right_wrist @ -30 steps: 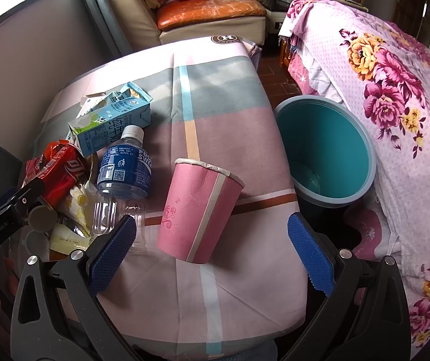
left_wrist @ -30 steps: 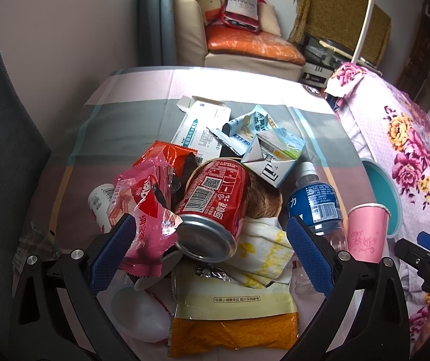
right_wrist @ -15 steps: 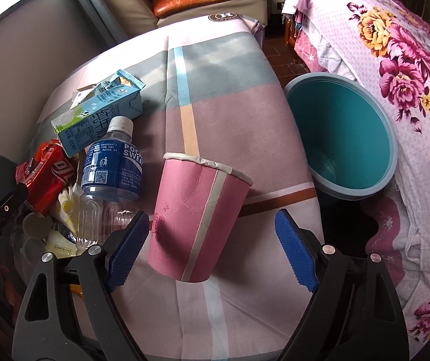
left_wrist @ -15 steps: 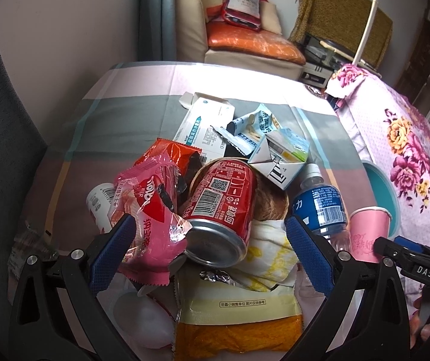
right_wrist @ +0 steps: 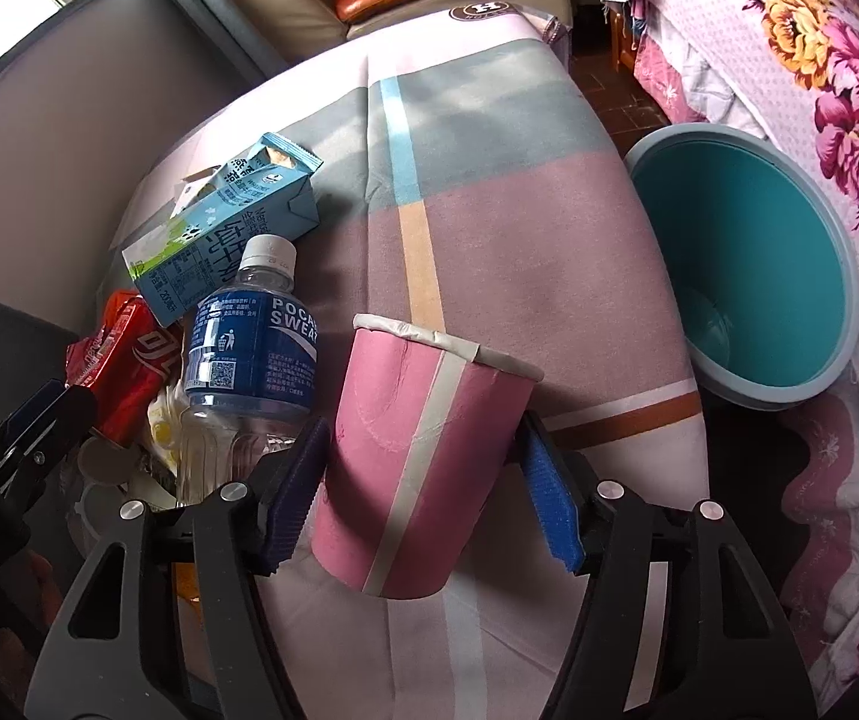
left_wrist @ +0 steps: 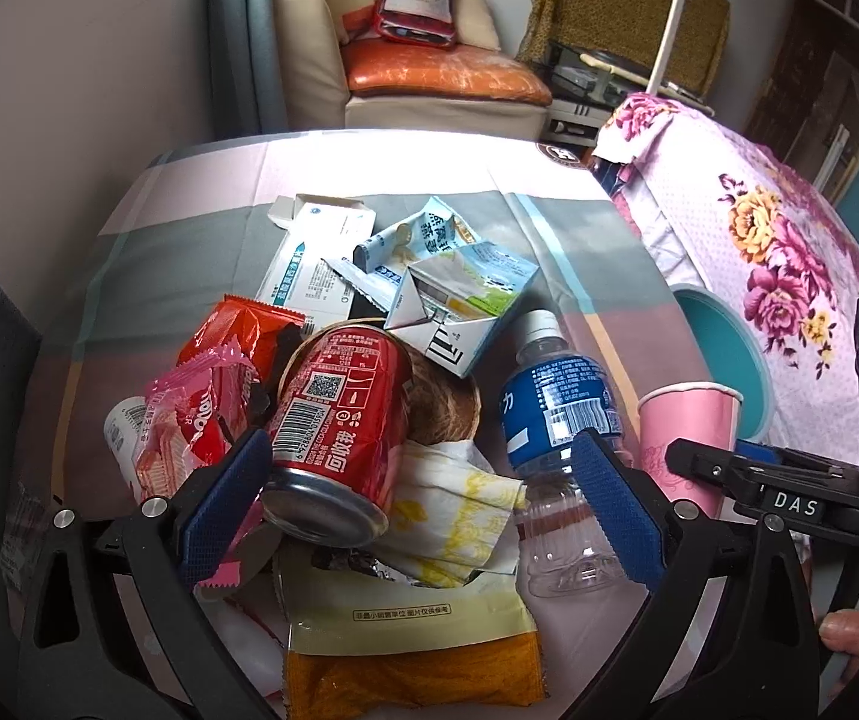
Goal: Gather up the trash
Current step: 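Close the right tool on the pink paper cup while the left tool moves toward the blue bottle, then close the left tool on the blue Pocari Sweat bottle while the right tool holds the cup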
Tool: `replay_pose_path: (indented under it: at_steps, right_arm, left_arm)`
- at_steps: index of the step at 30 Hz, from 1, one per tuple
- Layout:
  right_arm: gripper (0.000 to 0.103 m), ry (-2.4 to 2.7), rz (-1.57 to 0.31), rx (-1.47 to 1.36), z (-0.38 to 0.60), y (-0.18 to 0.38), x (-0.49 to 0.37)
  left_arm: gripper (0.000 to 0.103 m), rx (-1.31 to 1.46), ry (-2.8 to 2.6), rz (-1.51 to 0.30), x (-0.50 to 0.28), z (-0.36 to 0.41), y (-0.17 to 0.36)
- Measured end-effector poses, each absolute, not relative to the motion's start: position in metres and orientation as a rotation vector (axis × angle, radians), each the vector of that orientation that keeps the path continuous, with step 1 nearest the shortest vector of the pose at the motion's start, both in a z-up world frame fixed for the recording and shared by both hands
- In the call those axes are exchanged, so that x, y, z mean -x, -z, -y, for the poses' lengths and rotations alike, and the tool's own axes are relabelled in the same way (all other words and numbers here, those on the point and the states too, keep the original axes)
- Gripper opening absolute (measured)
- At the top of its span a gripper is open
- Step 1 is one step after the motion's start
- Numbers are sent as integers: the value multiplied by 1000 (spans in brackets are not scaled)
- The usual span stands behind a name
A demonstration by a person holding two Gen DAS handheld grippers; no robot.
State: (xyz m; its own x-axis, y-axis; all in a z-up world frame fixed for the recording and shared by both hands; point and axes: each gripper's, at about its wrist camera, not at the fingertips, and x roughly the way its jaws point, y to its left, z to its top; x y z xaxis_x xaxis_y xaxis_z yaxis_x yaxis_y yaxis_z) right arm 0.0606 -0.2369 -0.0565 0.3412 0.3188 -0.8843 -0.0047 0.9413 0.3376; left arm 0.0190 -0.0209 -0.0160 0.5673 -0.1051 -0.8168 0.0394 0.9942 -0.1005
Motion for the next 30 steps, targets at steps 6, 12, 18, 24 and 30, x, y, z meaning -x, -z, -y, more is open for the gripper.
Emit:
replay_pose_path:
  at_steps: [6, 12, 18, 24, 30]
  right_arm:
    - [61, -191, -1179, -333, 256, 50, -59]
    - [61, -180, -1161, -350, 270, 48, -57]
    - [62, -176, -1154, -346, 278, 49, -55]
    - [62, -180, -1160, -363, 288, 53, -55]
    - [62, -177, -1159, -389, 298, 56, -57]
  left_arm:
    - [78, 44, 160, -982, -25, 43, 10]
    - [77, 4, 272, -1025, -34, 81, 12]
    - [77, -52, 274, -1127, -53, 107, 45]
    - [77, -92, 242, -1209, -67, 115, 76]
    - [68, -119, 216, -1235, -75, 115, 94]
